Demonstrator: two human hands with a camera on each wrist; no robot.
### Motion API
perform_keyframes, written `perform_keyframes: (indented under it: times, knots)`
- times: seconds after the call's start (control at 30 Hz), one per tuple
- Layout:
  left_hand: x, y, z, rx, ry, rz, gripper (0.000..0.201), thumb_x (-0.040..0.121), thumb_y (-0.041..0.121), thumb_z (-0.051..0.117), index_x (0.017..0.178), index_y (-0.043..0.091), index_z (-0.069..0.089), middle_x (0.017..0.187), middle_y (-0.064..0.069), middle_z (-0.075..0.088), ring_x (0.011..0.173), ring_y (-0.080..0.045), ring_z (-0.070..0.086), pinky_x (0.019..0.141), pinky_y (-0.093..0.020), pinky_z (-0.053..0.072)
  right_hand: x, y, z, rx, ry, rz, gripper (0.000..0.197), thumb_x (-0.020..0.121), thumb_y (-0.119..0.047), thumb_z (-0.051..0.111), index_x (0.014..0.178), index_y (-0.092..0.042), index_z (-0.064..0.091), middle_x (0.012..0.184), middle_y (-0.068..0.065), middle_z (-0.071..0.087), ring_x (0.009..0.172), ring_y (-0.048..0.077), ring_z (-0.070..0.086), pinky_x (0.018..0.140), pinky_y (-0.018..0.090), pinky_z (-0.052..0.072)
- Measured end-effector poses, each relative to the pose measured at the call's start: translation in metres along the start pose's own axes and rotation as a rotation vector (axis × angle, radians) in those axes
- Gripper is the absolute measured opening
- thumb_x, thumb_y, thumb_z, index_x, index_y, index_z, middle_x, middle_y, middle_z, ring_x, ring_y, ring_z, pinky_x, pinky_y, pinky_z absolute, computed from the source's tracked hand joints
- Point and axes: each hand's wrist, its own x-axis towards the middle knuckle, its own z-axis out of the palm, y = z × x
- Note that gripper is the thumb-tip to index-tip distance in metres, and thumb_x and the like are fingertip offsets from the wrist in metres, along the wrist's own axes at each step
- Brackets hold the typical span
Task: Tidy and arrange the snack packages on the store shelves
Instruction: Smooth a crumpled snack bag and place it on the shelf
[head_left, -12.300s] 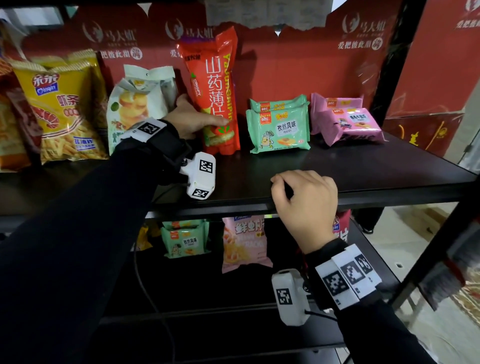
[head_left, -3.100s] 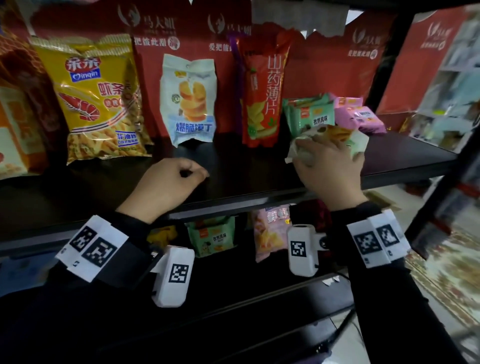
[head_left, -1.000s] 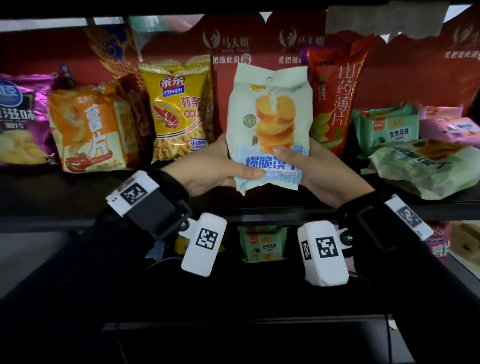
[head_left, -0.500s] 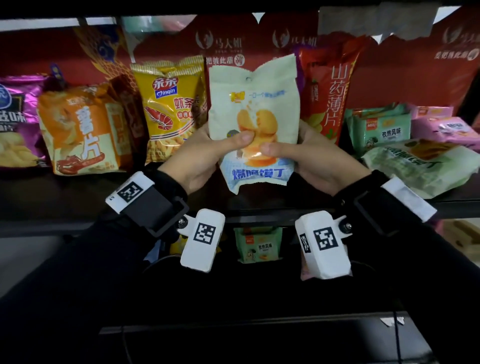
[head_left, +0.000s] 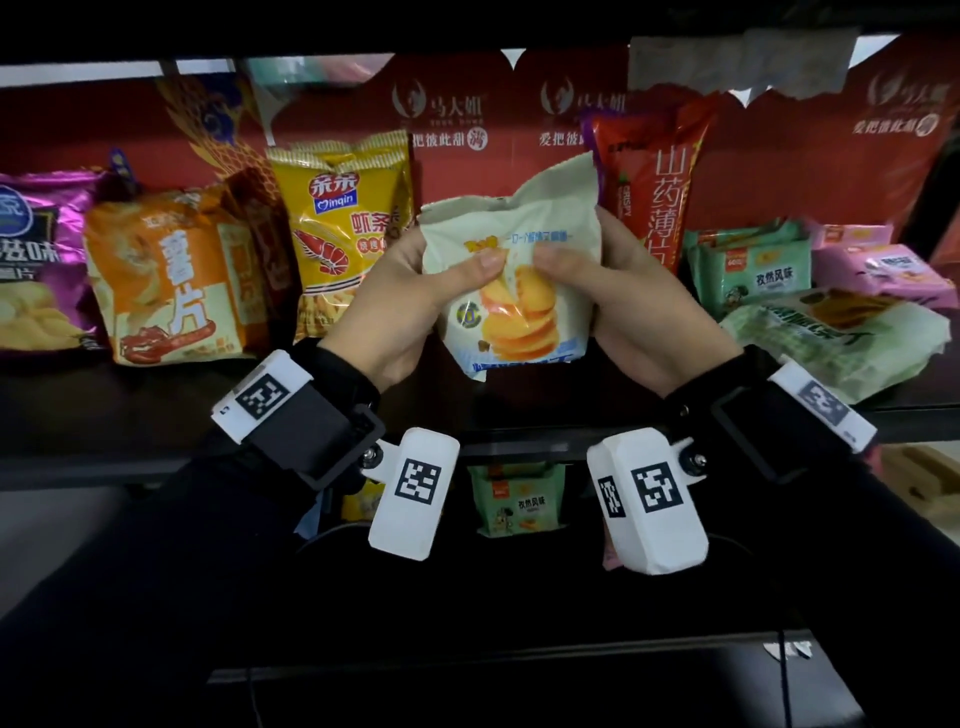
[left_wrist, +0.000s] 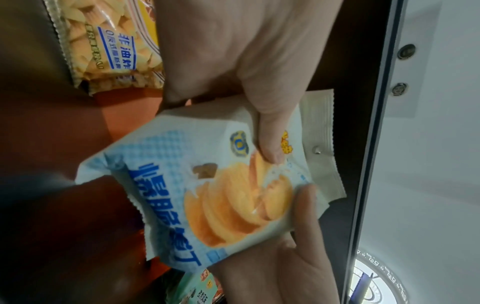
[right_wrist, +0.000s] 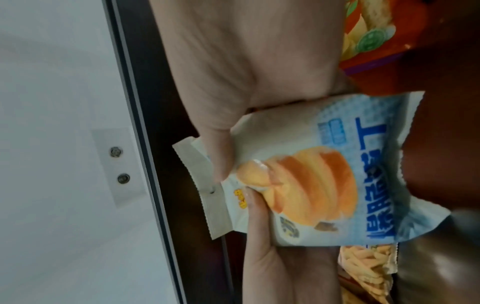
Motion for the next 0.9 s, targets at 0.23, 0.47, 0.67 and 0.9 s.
perform_keyframes:
  times: [0.23,0.47,0.67,0.9]
  knots:
    - [-0.002,0.016,0.003,-0.080,0.004,-0.057,0.046,0.094,0.021,0.055,0.136,0.006,0.048,0.130,-0.016,0.061,0.118,-0.032,0.060,0.099,-0.051,0.048,0.003,-0.002,0.003,0.057,0.106,0.048,0.039,0.088,-0.005,0.060,0.126,-0.002,0.055,0.114,0.014,0.066,0.099,0.024,0.066,0.087,0.034,0.056]
    - [0.001,0.016,0.010,-0.182,0.055,-0.117,0.042,0.098,0.021,0.049,0.137,0.005,0.049,0.132,-0.017,0.059,0.121,-0.033,0.057,0.104,-0.054,0.043,0.007,-0.012,0.009,0.178,0.121,-0.002,0.027,0.093,-0.021,0.059,0.114,-0.005,0.062,0.111,0.015,0.070,0.103,0.028,0.068,0.088,0.040,0.056]
    - [-0.002,0.007,0.006,0.107,-0.115,-0.255,0.071,0.071,0.027,0.070,0.138,0.015,0.047,0.126,-0.006,0.065,0.115,-0.023,0.063,0.094,-0.040,0.053,0.020,-0.021,0.002,0.347,0.218,0.156,0.042,0.097,-0.036,0.051,0.125,-0.005,0.059,0.115,0.016,0.068,0.104,0.030,0.067,0.091,0.047,0.053]
    - [0.006,-0.007,-0.003,0.132,-0.014,-0.458,0.060,0.089,0.063,0.045,0.125,0.017,0.061,0.115,-0.004,0.070,0.090,-0.015,0.070,0.066,-0.025,0.056,-0.001,0.001,-0.005,-0.150,0.012,0.330,0.045,0.090,-0.032,0.062,0.132,-0.022,0.048,0.123,0.000,0.065,0.106,0.018,0.066,0.079,0.045,0.056]
